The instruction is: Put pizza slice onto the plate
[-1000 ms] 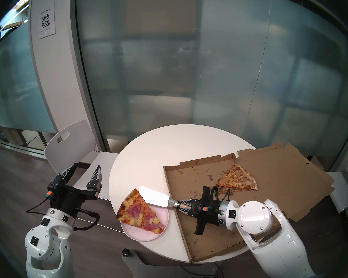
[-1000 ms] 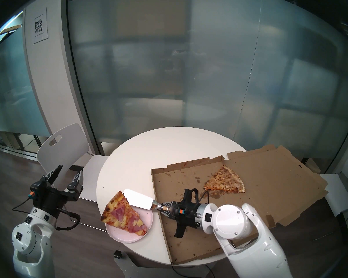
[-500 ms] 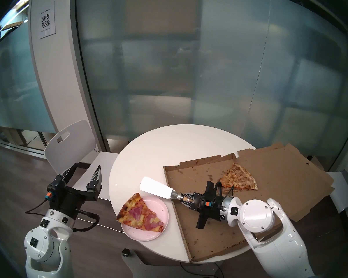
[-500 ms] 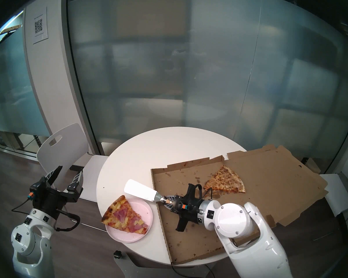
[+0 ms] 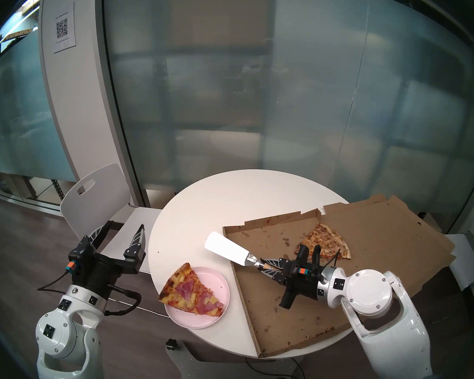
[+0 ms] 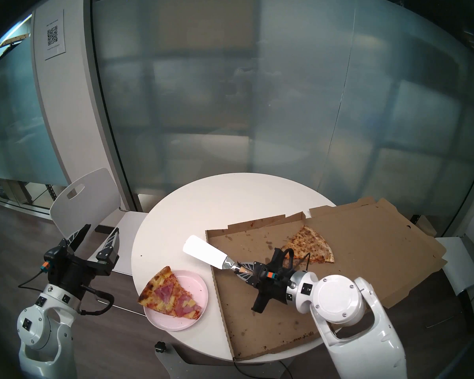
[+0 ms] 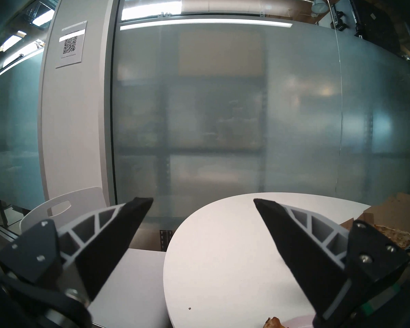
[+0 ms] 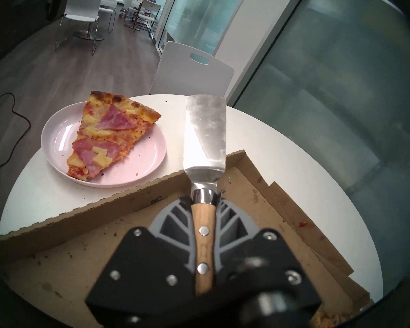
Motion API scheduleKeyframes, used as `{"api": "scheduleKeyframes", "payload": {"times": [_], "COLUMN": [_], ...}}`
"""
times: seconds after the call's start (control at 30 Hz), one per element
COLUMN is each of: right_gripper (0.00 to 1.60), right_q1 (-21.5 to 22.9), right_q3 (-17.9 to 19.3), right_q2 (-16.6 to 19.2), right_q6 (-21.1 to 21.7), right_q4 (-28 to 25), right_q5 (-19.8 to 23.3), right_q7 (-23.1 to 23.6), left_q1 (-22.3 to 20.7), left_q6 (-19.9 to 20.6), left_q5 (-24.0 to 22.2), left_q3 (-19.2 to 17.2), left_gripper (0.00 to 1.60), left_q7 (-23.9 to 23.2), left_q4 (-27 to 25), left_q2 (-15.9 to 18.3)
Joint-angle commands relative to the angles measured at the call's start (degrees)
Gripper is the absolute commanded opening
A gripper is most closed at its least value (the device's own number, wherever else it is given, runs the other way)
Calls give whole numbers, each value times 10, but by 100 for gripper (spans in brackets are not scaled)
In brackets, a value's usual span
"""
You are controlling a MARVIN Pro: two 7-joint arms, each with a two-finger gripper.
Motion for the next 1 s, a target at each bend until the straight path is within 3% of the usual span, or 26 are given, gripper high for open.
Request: {"api": "scheduleKeyframes", "payload": {"times": [0.0,0.1,0.27,0.5,0.57,0.83,0.97], "right_gripper": [0,0,0,0,0,0,0], "right_q1": [-55,-89,-116,-178,-172,-229,-237], "right_q3": [66,110,147,224,230,292,300], "right_q2": [-3,0,-1,-19,-27,-53,-59], "right_q6": [24,30,29,5,6,-37,-49], "right_q4": [-53,-62,-66,-69,-64,-61,-52], "right_q5": [70,99,114,141,139,167,168], "right_q7": [30,48,63,79,90,98,99], "left_q1": [-2,-1,0,1,1,9,12], "left_q6": [-2,0,3,16,18,26,24], "left_q5": [9,17,23,39,40,69,76], "left_q3": [19,36,55,93,98,131,136], "left_gripper": [160,160,160,160,160,160,160], "left_q7": [-3,-7,-11,-14,-14,-12,-12], "left_q4": [-18,-24,-31,-46,-48,-55,-54], "left_q2": [1,-1,-3,-7,-7,-13,-14]}}
